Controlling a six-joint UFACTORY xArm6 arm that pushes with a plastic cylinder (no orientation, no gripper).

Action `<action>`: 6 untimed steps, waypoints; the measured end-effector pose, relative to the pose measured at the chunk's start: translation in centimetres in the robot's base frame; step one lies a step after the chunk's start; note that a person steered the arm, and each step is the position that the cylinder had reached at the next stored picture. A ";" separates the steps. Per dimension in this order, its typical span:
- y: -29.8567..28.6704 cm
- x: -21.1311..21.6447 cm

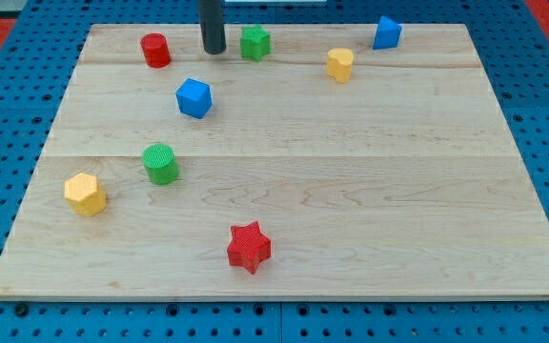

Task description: Push the green star parallel to the right of the green circle

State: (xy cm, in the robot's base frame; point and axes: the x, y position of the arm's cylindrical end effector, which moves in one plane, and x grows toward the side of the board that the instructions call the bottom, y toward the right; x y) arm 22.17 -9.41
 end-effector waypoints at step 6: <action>6.3 15.7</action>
State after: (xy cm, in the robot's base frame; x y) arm 37.83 -3.12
